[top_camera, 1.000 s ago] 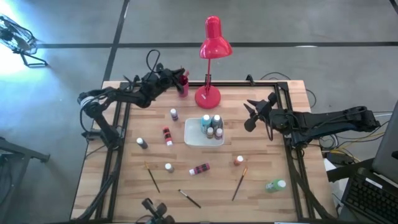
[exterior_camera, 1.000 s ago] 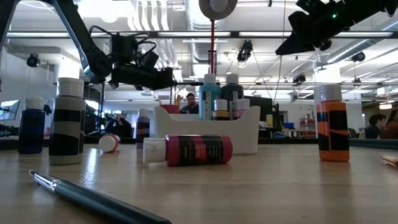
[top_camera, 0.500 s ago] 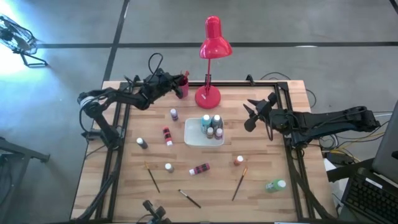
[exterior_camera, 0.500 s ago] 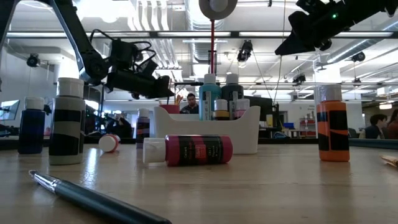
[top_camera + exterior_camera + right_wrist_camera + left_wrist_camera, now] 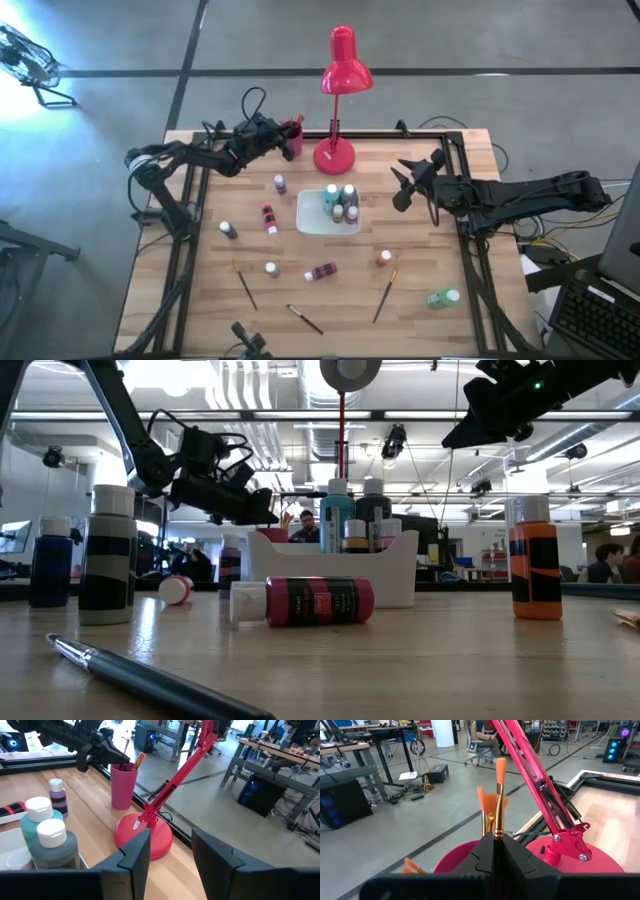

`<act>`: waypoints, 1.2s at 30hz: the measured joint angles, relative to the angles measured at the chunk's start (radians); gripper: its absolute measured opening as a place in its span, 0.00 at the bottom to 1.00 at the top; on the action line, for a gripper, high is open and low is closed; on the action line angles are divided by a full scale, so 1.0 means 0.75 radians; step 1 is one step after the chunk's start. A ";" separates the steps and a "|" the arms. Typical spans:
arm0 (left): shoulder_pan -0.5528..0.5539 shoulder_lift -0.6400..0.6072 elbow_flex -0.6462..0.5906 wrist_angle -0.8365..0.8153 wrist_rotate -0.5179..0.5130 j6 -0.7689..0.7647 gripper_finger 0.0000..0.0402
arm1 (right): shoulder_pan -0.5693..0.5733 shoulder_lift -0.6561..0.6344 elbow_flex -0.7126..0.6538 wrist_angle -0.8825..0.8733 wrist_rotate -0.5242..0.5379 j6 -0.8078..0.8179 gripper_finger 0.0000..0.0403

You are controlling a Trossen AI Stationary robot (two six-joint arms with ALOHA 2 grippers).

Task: Pick & Place Paint Supplies
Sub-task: Put the gold paint brush into the red cup

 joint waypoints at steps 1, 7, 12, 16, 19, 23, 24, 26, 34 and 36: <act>0.000 0.000 0.000 -0.001 0.000 0.000 0.04 | 0.000 0.000 0.000 0.000 0.000 0.000 0.33; 0.000 0.000 0.000 -0.025 0.000 0.000 0.04 | 0.000 0.000 0.000 0.002 0.000 -0.001 0.28; 0.000 0.002 0.000 -0.038 0.000 0.005 0.04 | 0.000 0.000 0.000 0.004 0.000 -0.001 0.24; 0.000 0.003 0.000 -0.041 0.000 0.008 0.04 | 0.000 0.000 0.000 0.005 -0.001 -0.002 0.21; 0.000 0.003 0.000 -0.041 0.000 0.008 0.04 | 0.000 0.000 0.000 0.005 -0.001 -0.006 0.19; 0.002 0.003 0.000 -0.041 -0.001 0.008 0.12 | 0.000 0.000 0.000 0.005 -0.001 -0.006 0.17; 0.003 0.003 0.000 -0.041 -0.001 0.009 0.16 | 0.000 -0.001 0.000 0.005 -0.001 -0.006 0.16; 0.003 0.003 0.000 -0.041 -0.001 0.010 0.21 | 0.000 0.000 0.000 0.005 -0.001 -0.008 0.16; 0.003 0.001 0.000 -0.043 -0.001 0.010 0.32 | 0.000 0.000 0.000 0.005 -0.001 -0.010 0.16; 0.003 -0.008 0.000 -0.050 -0.001 0.011 0.33 | 0.000 -0.001 0.000 0.004 -0.001 -0.010 0.18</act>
